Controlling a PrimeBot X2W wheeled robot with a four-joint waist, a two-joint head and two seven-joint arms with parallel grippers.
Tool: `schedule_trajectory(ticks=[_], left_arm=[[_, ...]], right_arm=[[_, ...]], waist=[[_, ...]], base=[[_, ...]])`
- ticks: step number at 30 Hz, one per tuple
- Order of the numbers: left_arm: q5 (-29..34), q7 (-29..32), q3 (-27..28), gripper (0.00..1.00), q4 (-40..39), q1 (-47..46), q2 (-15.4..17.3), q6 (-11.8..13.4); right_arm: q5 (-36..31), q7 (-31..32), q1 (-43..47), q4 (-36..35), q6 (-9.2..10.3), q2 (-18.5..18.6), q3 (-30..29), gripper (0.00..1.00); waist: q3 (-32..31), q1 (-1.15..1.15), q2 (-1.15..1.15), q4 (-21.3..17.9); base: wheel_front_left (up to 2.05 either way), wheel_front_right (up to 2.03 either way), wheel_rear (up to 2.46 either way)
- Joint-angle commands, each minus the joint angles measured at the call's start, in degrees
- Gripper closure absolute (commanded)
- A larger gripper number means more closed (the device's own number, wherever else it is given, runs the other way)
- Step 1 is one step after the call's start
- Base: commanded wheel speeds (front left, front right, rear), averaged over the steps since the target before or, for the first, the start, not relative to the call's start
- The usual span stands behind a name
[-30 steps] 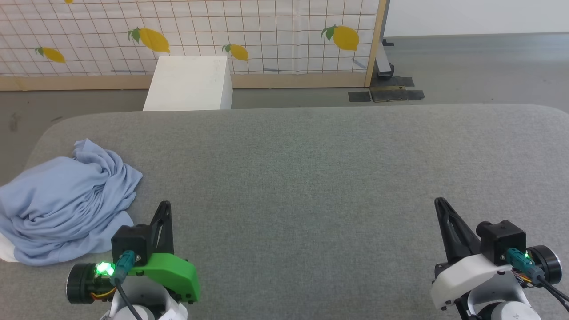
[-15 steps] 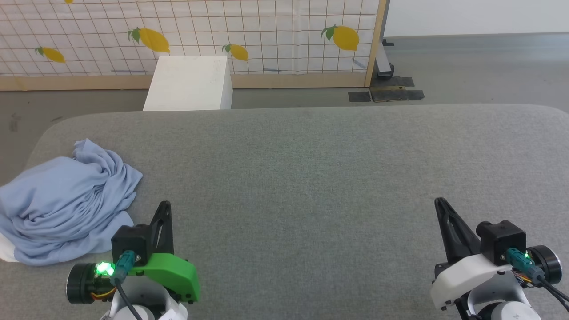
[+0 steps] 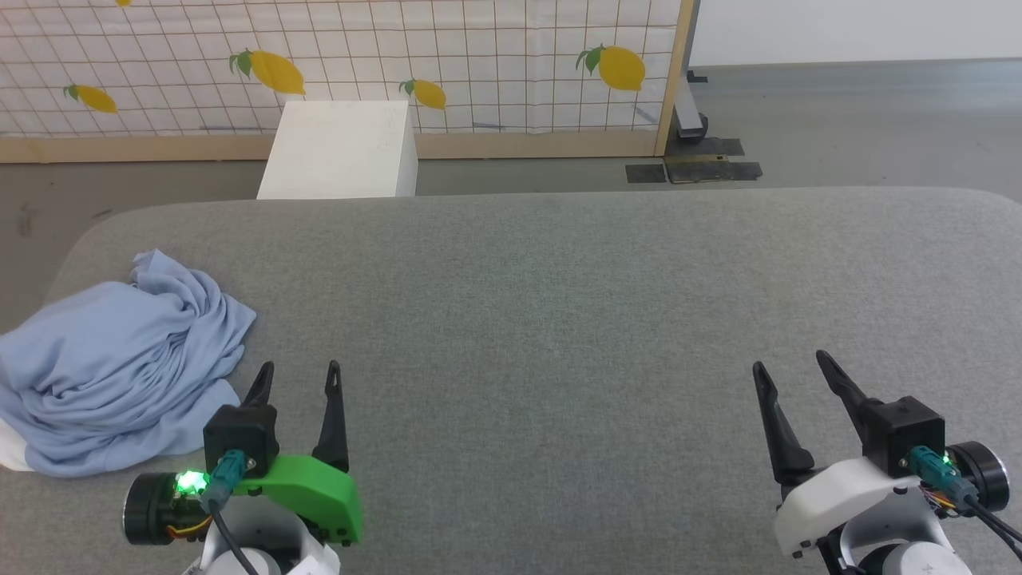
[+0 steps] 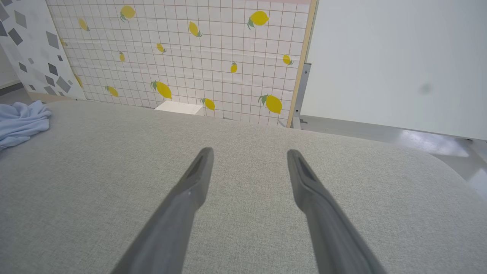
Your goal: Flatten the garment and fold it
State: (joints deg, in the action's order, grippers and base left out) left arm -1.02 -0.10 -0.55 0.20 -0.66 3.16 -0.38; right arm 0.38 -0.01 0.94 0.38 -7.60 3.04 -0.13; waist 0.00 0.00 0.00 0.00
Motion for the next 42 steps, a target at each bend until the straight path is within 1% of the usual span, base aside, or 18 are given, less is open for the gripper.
schedule_trajectory(ticks=[1, 9, 17, 42], left_arm=[[0.0, -0.3, -0.21, 0.0, 0.25, -0.19, -0.01, 0.17], [-0.54, -1.19, -1.08, 0.0, 1.27, -0.79, -0.01, 0.64], [-1.14, -2.13, -1.77, 0.0, 2.24, -1.31, 0.12, 1.19], [-3.44, -5.12, -3.5, 0.0, 4.45, -2.31, 0.9, 3.47]], right_arm=[[0.15, -0.28, -0.12, 0.16, 0.0, 0.0, -0.02, 0.0], [0.22, -1.1, -0.45, 0.79, 0.01, -0.01, -0.09, 0.0], [0.38, -2.0, -0.78, 1.43, 0.02, -0.03, -0.06, 0.0], [0.57, -4.53, -1.86, 3.1, 0.04, -0.06, 0.3, 0.0]], waist=[[0.01, 0.0, 0.0, 0.03], [0.03, 0.0, 0.0, 0.79], [0.04, 0.0, 0.0, 2.62], [0.21, 0.0, 0.0, 12.15]], base=[[0.0, 0.0, 0.0], [0.0, 0.0, 0.0], [0.0, 0.0, 0.0], [0.0, 0.0, 0.0]])
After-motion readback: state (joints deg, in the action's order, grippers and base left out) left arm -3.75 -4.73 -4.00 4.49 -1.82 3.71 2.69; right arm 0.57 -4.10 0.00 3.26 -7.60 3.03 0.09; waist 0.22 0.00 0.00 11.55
